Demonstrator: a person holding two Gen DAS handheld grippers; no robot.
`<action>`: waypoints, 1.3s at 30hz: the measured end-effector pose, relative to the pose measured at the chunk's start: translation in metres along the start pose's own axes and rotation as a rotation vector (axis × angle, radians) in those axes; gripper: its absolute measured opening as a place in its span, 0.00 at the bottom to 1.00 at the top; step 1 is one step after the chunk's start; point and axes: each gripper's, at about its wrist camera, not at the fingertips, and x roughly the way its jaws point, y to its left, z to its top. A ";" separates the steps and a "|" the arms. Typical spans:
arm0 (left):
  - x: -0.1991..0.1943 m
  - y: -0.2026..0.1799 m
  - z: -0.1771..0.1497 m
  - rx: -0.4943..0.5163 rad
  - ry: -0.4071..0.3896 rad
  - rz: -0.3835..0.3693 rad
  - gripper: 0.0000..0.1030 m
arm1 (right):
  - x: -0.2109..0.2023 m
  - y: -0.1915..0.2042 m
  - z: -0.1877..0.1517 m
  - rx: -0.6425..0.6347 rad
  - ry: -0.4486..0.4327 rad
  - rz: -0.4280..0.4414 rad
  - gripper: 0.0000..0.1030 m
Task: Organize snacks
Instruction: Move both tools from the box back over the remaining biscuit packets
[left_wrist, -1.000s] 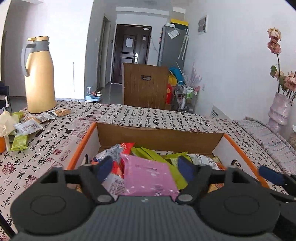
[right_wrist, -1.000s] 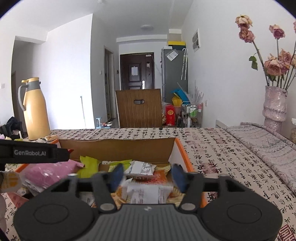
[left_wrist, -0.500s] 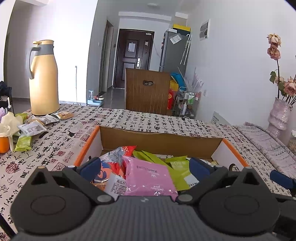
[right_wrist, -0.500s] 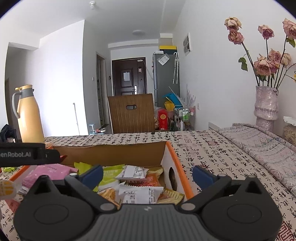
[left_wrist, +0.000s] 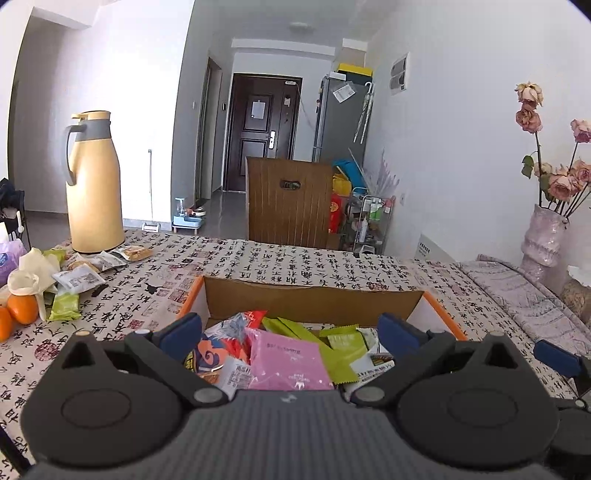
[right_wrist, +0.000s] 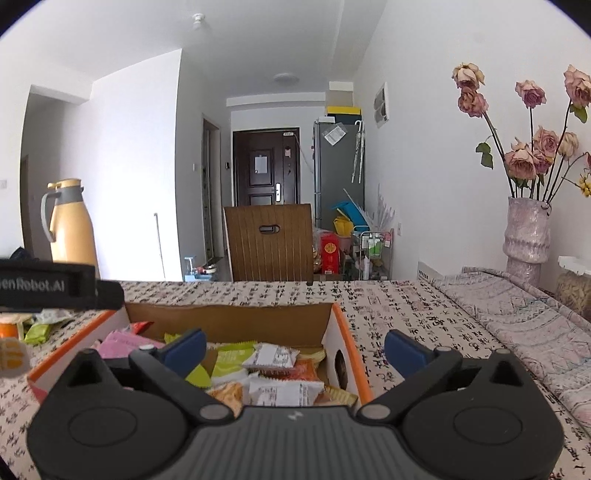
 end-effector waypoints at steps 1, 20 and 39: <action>-0.003 0.000 -0.001 0.001 0.002 0.001 1.00 | -0.002 0.000 -0.001 -0.002 0.005 -0.001 1.00; -0.030 0.036 -0.055 0.039 0.150 0.024 1.00 | -0.026 0.003 -0.043 -0.084 0.213 0.052 1.00; -0.019 0.057 -0.097 0.048 0.211 -0.003 1.00 | 0.023 0.012 -0.063 -0.063 0.431 0.075 0.99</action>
